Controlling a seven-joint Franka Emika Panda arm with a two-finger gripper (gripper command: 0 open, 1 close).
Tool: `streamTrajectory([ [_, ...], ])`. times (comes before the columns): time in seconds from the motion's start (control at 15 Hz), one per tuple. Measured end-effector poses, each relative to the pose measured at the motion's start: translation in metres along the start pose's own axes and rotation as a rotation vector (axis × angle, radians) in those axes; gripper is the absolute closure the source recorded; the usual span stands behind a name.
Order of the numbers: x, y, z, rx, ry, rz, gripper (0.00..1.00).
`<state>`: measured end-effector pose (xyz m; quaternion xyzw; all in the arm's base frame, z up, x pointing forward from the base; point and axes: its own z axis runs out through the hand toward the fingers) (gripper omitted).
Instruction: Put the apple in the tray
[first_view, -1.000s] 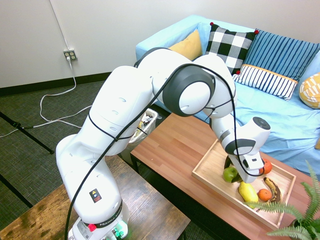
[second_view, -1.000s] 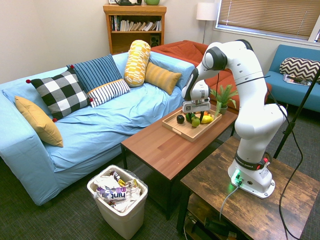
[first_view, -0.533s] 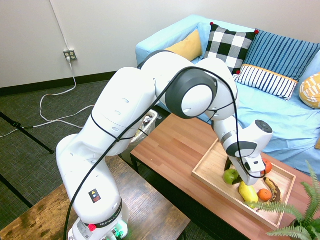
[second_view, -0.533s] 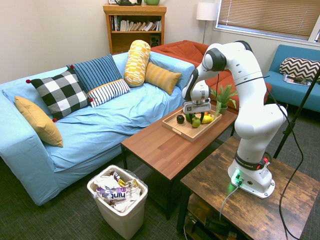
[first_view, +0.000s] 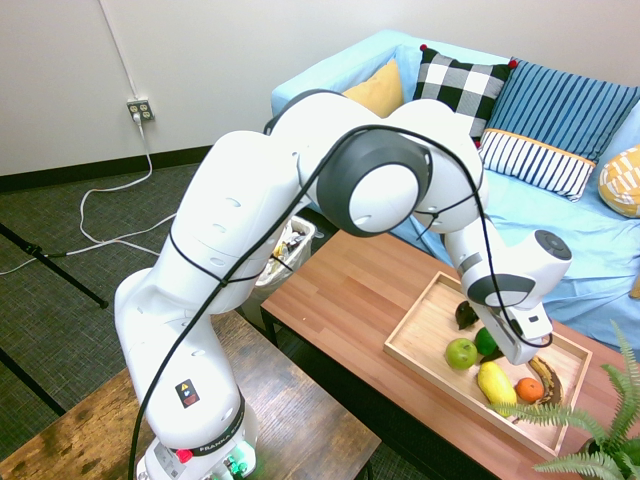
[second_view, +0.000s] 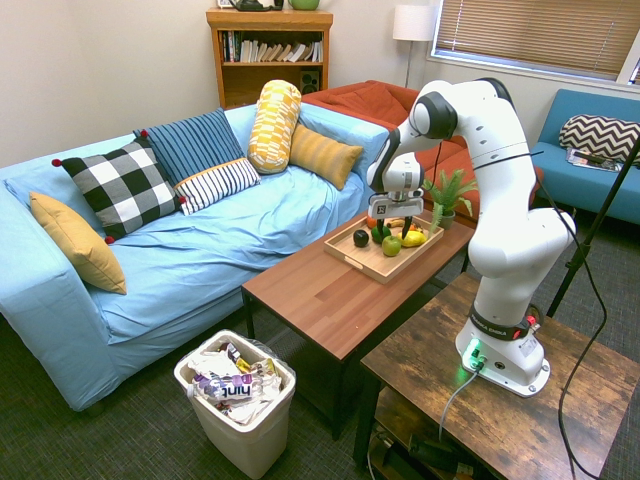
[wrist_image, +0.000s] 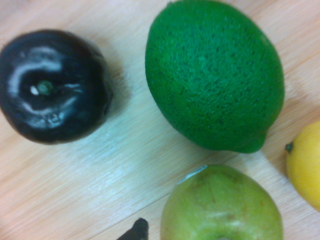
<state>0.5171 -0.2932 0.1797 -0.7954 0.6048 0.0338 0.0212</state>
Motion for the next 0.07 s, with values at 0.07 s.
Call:
streamTrajectory([
  [0.07, 0.0016, 0.0019, -0.0189, 0.013, 0.002, 0.001, 0.00],
])
